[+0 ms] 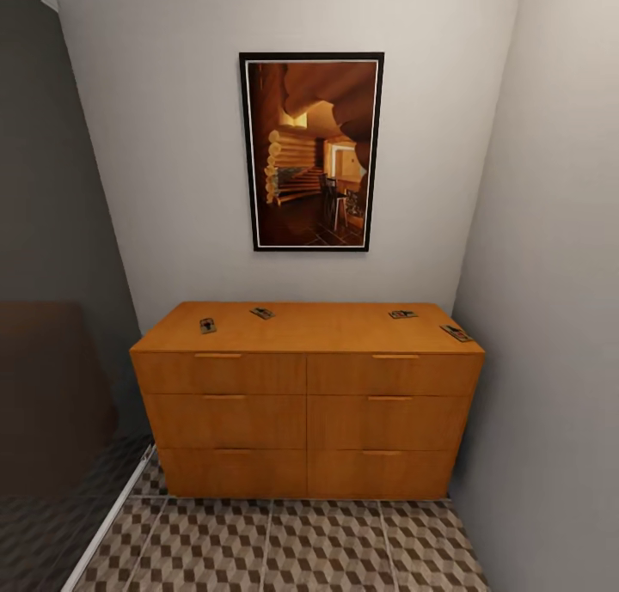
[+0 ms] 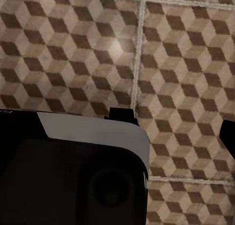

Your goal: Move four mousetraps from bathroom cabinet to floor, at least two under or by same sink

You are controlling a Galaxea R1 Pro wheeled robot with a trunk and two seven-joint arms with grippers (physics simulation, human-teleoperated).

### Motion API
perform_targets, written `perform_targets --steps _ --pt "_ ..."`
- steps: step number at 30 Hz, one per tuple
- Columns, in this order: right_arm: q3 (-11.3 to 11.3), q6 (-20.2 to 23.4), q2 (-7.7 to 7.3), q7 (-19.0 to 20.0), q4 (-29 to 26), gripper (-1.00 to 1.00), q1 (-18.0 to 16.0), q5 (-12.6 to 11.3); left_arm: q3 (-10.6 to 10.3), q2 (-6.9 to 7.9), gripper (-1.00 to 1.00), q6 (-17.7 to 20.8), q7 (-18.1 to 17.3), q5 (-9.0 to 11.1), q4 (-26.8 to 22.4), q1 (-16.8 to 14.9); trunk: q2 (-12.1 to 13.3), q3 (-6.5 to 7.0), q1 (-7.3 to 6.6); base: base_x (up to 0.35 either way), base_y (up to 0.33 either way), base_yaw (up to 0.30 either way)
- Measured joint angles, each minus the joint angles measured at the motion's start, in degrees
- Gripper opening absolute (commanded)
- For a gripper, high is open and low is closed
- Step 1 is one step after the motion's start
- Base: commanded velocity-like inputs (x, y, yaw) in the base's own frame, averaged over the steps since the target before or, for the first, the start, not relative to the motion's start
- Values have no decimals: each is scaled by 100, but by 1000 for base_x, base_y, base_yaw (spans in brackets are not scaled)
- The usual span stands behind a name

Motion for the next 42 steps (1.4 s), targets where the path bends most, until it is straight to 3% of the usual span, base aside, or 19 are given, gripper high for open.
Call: perform_targets --steps 19,30,34,42 --pt "-18 67 11 -4 1 100 -2 1 -2 -42 100 3 -16 -3 -25 3 0 0 0 0 0 0" --pt "-10 9 -137 15 50 100 -3 49 -8 -30 100 2 -19 -4 -155 -3 0 0 0 0 0 0" --pt "6 0 -163 39 -36 100 -3 75 -3 15 100 9 -12 -2 -608 -5 0 0 0 0 0 0" --pt "124 -388 -160 73 -643 100 -4 203 -13 134 100 47 -1 -1 -2244 -1 0 1 0 0 0 0"
